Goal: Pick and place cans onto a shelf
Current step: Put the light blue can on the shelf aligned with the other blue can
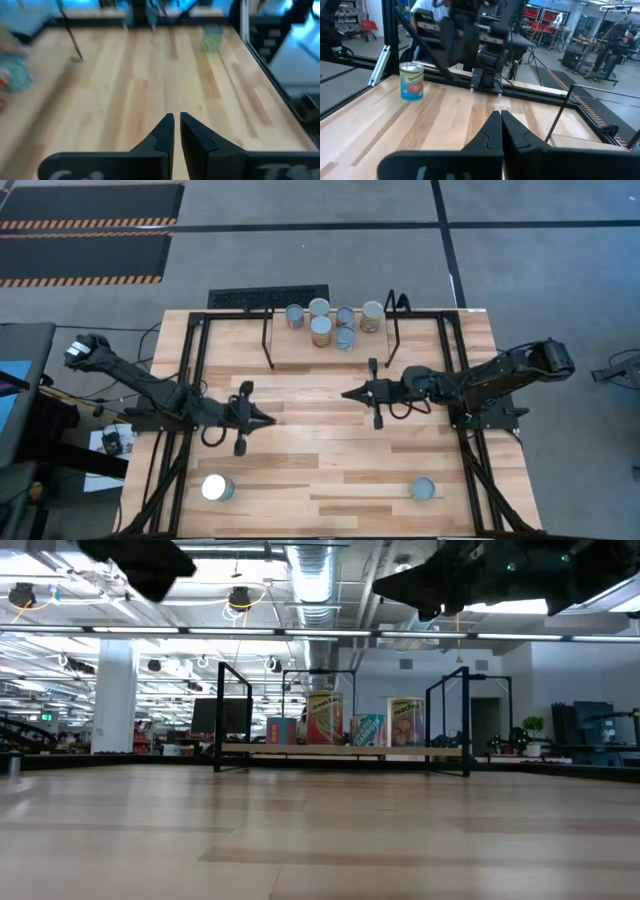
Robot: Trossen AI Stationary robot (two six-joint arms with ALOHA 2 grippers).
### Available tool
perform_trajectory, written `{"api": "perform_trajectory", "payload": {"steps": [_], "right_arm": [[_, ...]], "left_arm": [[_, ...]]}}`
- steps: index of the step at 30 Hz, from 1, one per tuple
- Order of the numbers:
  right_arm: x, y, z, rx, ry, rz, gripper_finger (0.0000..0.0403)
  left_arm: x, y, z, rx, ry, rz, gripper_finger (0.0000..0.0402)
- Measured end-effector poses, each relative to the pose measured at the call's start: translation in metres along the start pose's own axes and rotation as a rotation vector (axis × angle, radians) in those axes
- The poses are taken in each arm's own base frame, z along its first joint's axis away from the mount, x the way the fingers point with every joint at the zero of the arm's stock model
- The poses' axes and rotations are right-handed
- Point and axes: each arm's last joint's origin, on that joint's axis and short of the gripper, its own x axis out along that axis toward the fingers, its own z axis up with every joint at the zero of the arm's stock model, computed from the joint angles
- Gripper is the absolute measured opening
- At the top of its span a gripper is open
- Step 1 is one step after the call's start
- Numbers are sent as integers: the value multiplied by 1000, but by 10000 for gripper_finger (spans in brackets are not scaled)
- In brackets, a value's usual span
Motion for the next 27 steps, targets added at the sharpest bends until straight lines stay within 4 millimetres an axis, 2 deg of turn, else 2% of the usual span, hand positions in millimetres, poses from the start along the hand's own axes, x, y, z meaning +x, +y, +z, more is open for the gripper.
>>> {"api": "perform_trajectory", "payload": {"steps": [7,17,22,27], "right_arm": [[-1,-4,-2,-6,0,-18,6],[-1,-5,-4,-12,22,-16,9],[-1,-6,-5,-18,32,-21,10],[-1,-6,-5,-30,30,-21,10]], "left_arm": [[2,-53,34,30,337,-7,18],[7,-134,49,94,785,73,18],[6,-167,45,22,927,44,29],[2,-185,27,-68,1012,95,68]]}}
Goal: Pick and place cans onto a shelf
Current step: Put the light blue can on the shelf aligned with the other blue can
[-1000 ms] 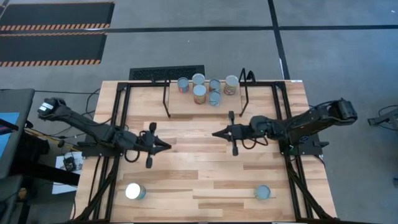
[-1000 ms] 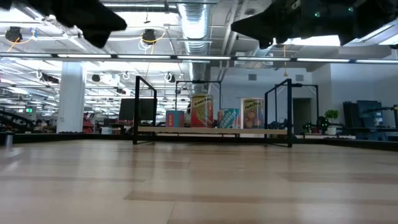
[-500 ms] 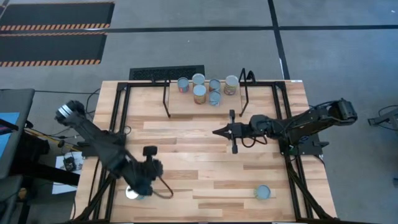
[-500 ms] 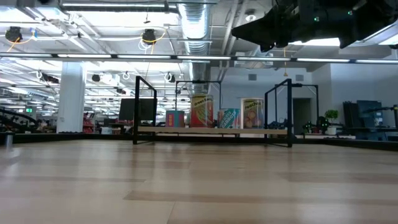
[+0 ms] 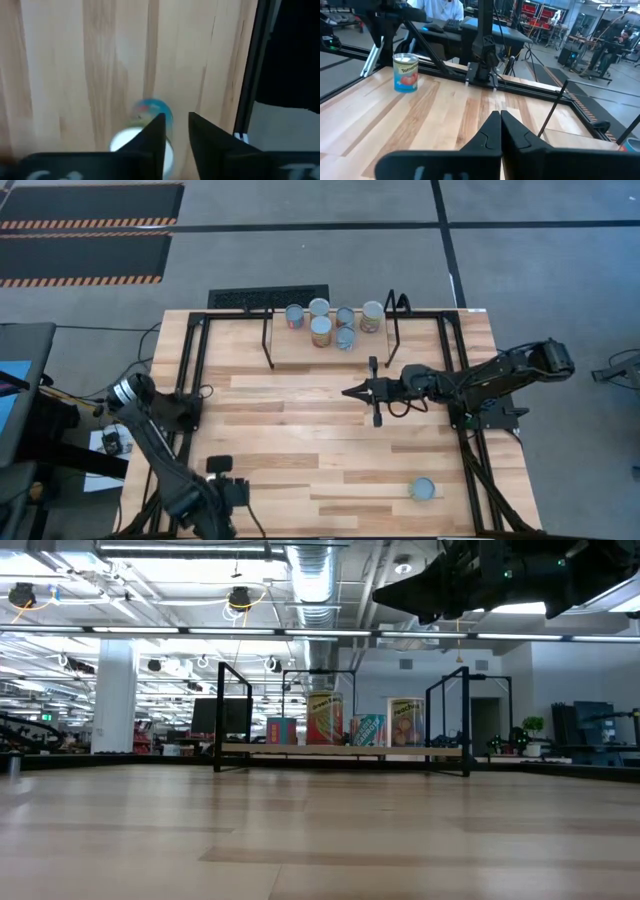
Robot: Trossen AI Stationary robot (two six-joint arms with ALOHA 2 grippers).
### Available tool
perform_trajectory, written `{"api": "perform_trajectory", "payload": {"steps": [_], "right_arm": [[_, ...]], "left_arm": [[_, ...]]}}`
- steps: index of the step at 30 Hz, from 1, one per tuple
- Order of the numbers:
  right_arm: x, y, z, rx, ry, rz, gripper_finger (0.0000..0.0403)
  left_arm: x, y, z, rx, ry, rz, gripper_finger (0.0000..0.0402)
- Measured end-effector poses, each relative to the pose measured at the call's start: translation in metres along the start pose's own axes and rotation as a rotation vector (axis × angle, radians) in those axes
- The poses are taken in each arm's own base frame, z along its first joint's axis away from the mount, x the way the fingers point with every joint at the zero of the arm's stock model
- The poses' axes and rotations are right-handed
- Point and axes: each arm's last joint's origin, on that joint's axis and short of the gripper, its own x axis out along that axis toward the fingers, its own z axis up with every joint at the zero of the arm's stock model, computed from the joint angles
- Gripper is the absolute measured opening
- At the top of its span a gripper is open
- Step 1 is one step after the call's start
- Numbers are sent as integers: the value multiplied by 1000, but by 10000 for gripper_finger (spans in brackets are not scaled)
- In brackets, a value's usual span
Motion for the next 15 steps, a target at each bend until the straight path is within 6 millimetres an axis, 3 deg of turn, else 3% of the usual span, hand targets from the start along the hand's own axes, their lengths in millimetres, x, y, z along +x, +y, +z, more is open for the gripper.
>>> {"api": "perform_trajectory", "payload": {"steps": [8,15], "right_arm": [[0,-1,0,-8,-2,-5,10],[0,-1,0,-8,-2,-3,10]], "left_arm": [[1,-2,-13,-120,41,50,132],[19,-3,-21,-170,68,56,144]]}}
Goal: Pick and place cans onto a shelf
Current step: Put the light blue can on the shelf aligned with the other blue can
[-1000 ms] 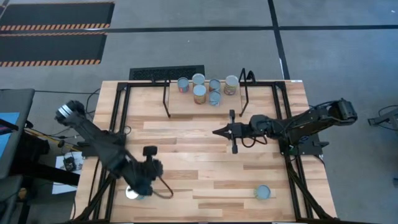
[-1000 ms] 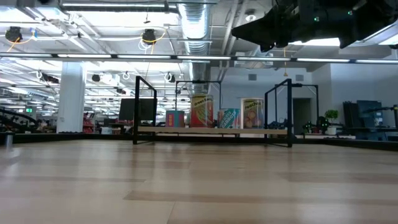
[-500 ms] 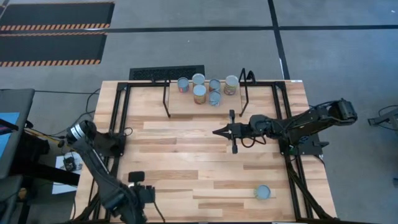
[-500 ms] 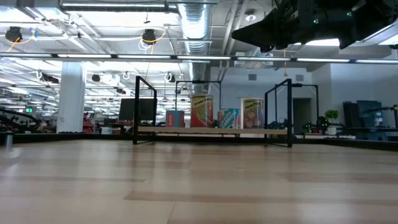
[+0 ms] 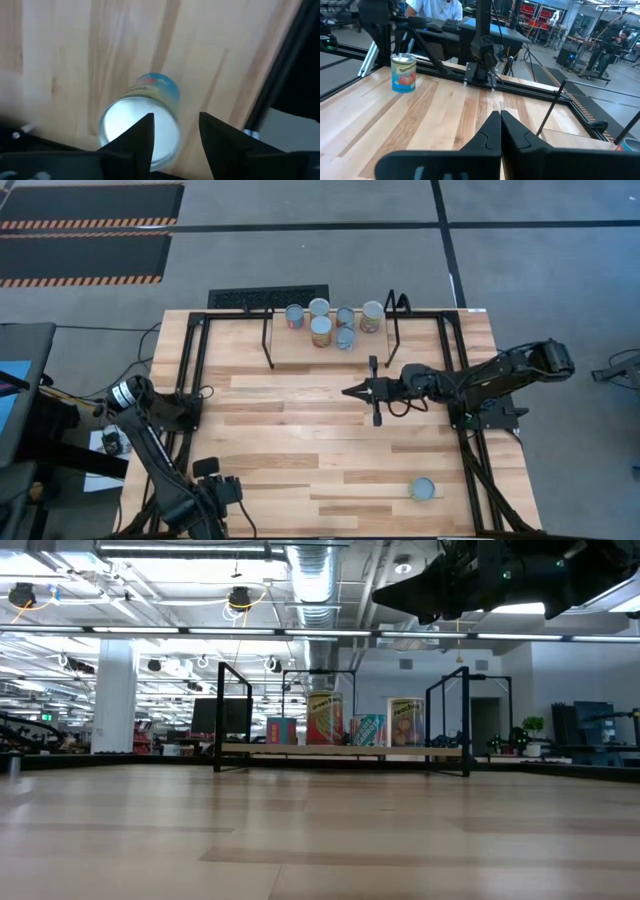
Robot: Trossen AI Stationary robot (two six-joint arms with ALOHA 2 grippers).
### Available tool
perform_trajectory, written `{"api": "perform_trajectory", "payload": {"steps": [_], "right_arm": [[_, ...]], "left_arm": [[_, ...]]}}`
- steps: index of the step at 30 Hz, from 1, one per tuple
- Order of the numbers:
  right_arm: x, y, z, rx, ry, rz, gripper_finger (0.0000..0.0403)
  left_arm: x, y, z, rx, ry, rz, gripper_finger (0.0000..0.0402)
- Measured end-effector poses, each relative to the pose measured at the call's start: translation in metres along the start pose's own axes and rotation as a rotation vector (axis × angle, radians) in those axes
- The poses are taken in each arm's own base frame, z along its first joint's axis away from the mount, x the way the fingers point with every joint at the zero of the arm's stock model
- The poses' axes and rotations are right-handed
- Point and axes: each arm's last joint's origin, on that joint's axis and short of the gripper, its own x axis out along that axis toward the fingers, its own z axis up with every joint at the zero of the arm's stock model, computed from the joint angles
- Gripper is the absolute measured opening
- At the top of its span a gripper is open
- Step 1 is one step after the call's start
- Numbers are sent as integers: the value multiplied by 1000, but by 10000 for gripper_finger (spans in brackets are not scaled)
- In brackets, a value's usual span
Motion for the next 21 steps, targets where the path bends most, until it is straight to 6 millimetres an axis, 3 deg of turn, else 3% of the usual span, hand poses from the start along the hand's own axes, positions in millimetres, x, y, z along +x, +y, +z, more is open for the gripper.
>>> {"api": "perform_trajectory", "payload": {"steps": [10,14,18,21], "right_arm": [[0,0,0,0,-1,0,11],[0,0,0,1,-1,0,11],[0,0,0,1,-1,0,11],[0,0,0,1,-1,0,11]], "left_arm": [[23,4,-8,-69,-3,38,138],[28,8,-10,-90,-5,61,96],[30,10,-10,-61,-20,83,23],[26,11,-7,-21,-95,95,8]]}}
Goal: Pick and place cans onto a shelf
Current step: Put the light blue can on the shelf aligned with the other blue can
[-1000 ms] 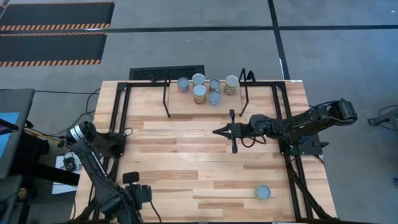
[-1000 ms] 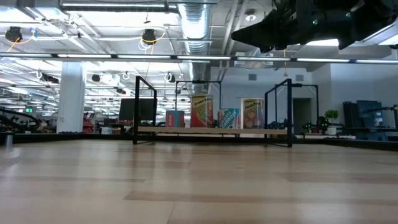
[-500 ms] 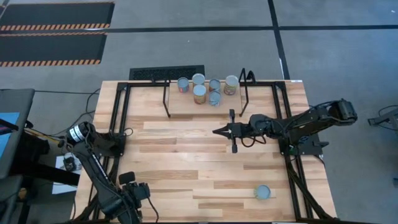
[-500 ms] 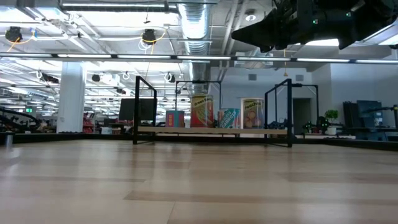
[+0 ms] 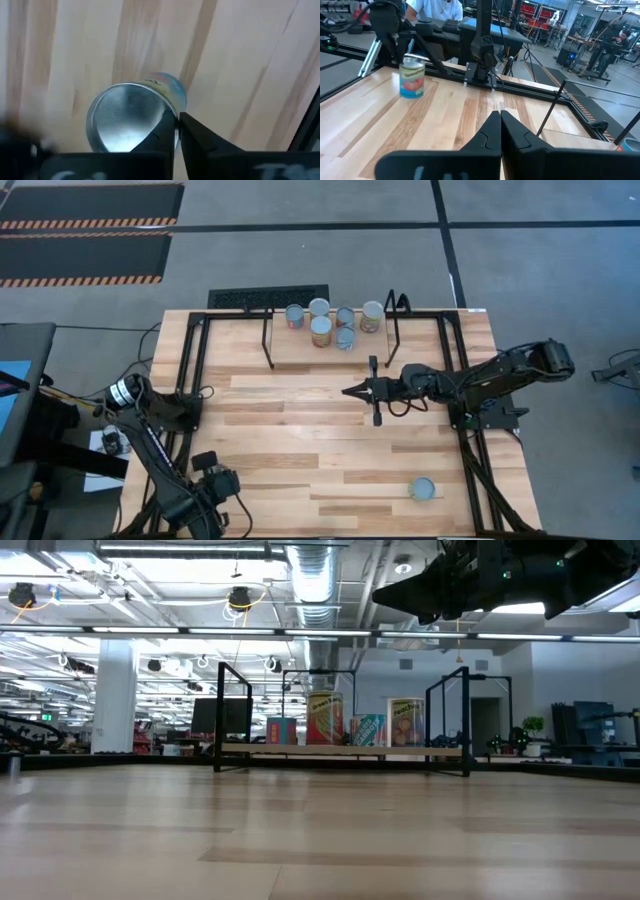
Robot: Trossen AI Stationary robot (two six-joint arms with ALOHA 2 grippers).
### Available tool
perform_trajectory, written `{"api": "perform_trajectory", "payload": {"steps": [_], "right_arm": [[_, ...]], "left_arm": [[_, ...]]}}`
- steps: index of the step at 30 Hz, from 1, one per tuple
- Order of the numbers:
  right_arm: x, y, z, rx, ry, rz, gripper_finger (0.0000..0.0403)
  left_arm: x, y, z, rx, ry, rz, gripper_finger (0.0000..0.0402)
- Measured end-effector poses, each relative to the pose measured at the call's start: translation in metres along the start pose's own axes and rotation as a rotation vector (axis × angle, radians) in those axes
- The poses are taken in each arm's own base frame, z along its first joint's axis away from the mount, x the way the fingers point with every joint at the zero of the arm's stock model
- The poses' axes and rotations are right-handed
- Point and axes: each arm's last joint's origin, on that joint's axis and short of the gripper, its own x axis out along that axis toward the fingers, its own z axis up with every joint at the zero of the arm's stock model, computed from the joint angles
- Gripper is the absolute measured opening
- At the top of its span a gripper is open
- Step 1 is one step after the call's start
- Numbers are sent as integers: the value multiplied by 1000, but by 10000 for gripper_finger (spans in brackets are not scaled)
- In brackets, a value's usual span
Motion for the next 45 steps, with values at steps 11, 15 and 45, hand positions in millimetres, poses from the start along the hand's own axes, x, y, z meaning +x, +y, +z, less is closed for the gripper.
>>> {"api": "perform_trajectory", "payload": {"steps": [11,15,45], "right_arm": [[-4,-1,5,0,-3,1,11],[-11,-1,9,3,14,6,11],[-54,31,45,-103,-35,23,10]], "left_arm": [[-6,36,91,136,-216,-59,0],[3,57,134,192,-276,-76,0],[39,210,281,23,-624,-89,0]]}}
